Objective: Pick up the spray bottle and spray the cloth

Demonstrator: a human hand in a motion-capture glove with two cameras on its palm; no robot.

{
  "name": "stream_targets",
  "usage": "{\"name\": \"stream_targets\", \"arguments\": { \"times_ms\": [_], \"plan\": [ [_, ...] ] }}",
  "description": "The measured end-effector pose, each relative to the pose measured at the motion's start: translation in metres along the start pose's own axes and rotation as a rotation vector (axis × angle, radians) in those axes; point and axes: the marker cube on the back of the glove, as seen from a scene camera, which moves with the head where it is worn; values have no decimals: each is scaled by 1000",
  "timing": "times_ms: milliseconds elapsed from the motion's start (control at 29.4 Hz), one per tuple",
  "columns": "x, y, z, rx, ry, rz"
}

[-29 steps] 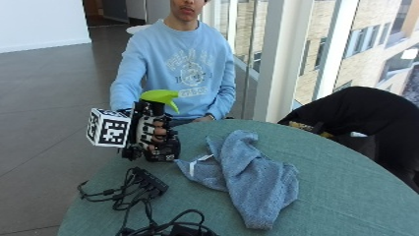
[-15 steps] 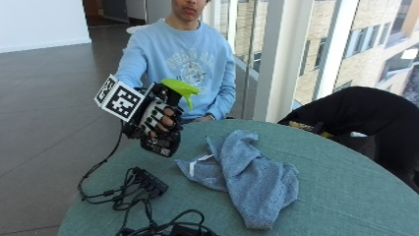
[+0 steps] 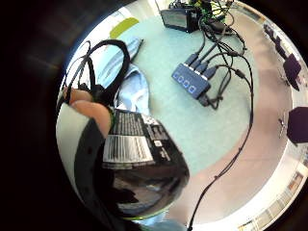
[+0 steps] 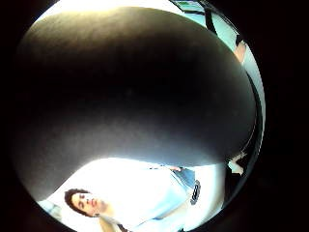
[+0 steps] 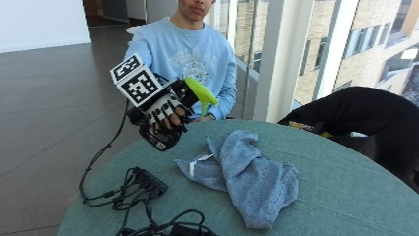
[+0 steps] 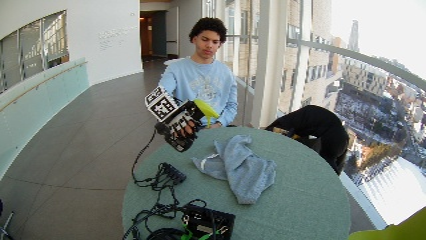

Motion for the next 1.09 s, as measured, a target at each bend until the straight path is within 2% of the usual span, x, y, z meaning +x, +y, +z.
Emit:
{"name": "stream_targets", "arguments": {
  "times_ms": [578,1089],
  "plan": [
    [-5,-28,13,-113,189,148],
    [-10,-34,23,-151,312,171]
  ]
}}
